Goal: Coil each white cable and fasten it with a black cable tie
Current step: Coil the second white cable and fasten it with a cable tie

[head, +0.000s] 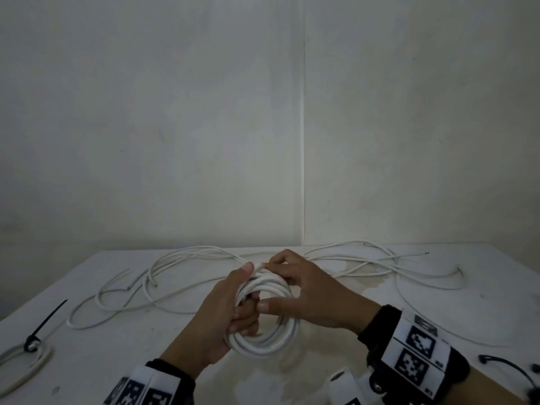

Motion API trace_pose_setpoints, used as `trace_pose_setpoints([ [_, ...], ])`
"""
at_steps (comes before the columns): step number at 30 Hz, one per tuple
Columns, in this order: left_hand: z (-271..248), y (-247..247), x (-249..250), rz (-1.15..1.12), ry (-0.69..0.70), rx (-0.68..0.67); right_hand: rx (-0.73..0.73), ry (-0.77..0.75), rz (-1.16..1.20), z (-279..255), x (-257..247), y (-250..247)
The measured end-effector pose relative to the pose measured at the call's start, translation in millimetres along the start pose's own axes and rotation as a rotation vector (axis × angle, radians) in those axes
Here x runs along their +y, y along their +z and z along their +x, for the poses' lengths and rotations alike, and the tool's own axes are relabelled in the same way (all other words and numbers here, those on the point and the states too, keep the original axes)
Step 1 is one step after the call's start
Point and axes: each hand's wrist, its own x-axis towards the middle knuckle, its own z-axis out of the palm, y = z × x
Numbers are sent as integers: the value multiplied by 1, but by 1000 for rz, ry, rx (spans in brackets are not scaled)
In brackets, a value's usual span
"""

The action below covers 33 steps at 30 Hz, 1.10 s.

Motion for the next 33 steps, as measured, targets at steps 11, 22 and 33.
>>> trace_pose_setpoints([
  [11,10,2,0,163,102,182,86,52,335,-2,-1,10],
  [22,9,2,-6,386,386,253,-52,135,476,-5,-5,0],
  [33,13,6,-5,309,309,280,208,-22,137,-3,-1,15],
])
